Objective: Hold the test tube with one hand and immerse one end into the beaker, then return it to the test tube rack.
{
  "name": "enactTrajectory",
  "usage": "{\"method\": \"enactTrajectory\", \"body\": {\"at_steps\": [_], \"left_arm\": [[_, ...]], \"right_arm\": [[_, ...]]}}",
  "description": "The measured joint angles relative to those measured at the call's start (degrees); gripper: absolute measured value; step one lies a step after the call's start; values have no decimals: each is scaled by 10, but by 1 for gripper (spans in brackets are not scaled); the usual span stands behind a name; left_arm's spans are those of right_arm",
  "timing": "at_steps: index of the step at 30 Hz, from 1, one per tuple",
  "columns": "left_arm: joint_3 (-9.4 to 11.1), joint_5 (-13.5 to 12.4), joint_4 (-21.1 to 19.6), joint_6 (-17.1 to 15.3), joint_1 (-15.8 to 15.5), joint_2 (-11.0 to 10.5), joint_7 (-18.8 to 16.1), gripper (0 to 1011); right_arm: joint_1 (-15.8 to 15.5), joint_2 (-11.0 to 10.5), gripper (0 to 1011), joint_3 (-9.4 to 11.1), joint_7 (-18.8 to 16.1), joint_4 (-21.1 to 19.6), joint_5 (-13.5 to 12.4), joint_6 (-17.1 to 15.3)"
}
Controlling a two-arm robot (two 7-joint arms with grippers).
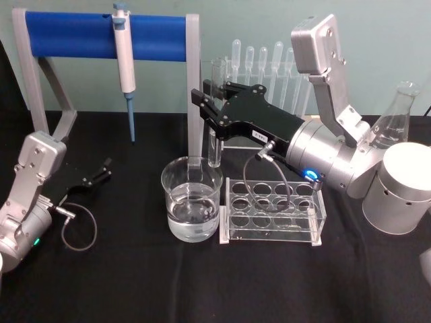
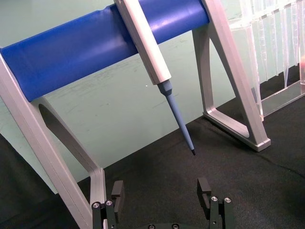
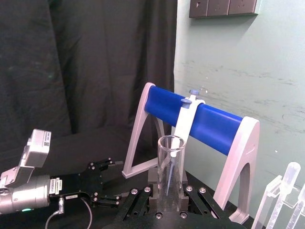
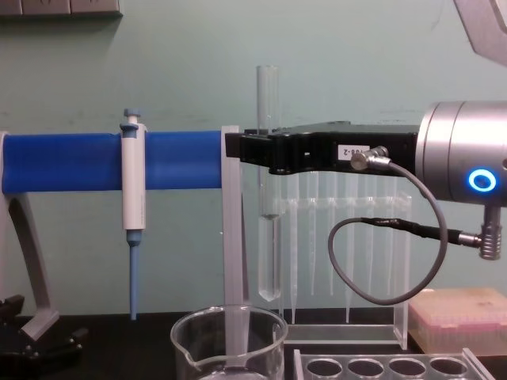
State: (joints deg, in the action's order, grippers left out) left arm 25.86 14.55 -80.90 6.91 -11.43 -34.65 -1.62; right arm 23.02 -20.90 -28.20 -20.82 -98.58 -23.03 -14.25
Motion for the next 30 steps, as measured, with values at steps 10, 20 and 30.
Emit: {"method": "enactTrajectory", "body": {"at_steps": [10, 20, 30], "left_arm": [[0, 0, 0, 0, 0, 0, 0, 1000], [0, 0, 0, 0, 0, 0, 0, 1000], [0, 0, 0, 0, 0, 0, 0, 1000]], "right_arm": [[0, 0, 233, 0, 0, 0, 0, 0], [0, 0, 233, 0, 0, 0, 0, 0], [0, 0, 233, 0, 0, 0, 0, 0]]}}
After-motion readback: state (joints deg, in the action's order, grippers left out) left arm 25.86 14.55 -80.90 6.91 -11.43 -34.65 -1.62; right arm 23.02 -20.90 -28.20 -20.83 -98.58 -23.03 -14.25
